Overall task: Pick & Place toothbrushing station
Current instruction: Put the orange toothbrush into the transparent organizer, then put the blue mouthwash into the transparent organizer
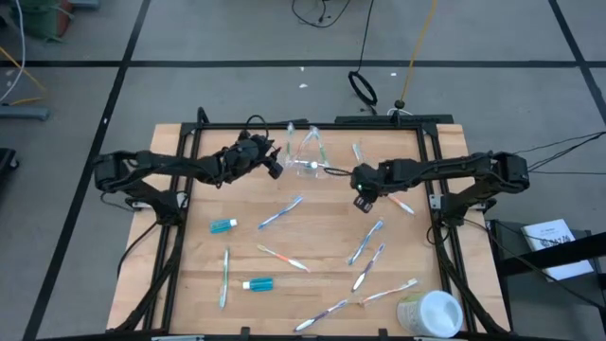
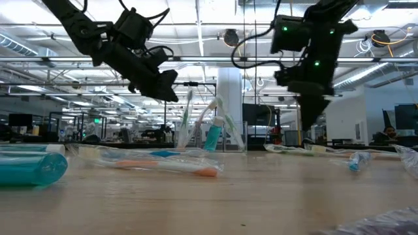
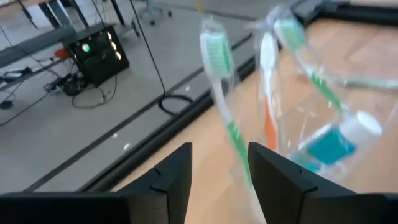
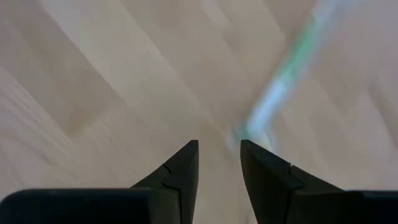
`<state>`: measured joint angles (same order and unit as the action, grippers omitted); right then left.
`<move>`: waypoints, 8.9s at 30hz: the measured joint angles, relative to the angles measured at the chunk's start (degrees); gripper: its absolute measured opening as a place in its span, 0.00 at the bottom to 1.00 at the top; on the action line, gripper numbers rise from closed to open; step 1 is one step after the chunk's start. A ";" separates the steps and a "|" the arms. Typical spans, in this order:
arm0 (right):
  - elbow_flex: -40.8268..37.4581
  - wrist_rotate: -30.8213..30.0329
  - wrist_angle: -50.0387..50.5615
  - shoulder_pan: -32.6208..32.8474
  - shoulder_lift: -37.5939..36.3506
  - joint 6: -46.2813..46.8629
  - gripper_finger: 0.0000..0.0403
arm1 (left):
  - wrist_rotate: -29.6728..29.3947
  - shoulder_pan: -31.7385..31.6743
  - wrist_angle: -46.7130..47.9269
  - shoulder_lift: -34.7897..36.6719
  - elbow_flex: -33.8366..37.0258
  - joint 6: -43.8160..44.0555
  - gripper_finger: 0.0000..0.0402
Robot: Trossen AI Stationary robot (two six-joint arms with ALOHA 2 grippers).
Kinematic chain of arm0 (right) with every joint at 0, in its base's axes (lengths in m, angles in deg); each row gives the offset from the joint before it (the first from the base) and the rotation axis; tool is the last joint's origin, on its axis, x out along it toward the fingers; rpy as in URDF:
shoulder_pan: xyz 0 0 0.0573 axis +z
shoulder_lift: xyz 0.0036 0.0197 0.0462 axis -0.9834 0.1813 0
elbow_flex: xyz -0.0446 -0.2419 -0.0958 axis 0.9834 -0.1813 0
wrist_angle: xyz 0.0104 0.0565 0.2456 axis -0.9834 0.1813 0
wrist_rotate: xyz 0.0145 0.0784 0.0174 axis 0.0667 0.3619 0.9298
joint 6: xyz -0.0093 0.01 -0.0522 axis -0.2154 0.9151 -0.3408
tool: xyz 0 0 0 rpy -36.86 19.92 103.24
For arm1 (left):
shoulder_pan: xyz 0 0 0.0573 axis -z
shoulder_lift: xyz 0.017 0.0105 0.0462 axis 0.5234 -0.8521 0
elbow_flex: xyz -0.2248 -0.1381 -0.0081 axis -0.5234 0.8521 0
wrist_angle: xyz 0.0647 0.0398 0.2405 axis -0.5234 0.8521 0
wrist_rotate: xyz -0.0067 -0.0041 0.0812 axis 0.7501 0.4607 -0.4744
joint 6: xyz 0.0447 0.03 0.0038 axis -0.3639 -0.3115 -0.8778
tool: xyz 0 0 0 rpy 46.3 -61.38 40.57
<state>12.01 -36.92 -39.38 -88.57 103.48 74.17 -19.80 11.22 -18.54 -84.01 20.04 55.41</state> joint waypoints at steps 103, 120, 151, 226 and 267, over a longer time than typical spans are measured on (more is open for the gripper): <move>-14.70 5.50 -110.38 -6.17 5.51 -44.10 0.00 | 4.73 3.65 -2.37 3.27 0.00 -0.12 0.41; -14.81 1.10 -97.94 -10.06 13.14 -28.29 0.00 | 8.73 4.77 0.73 3.27 0.00 4.07 0.41; -14.83 -4.61 -70.74 -10.99 0.28 -24.96 0.32 | 14.32 12.16 32.71 12.34 -0.31 13.63 0.41; -14.85 -4.43 -64.27 -8.88 -3.16 -25.12 0.32 | 15.64 20.28 62.12 1.32 -12.46 13.45 0.22; -14.83 -4.43 -66.01 -8.88 -3.16 -25.15 0.32 | -1.67 5.77 -21.77 -18.47 -12.52 -7.46 0.25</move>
<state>-2.82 -41.35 -105.40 -97.45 100.32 49.02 -21.48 16.99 -40.31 -102.49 7.52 47.95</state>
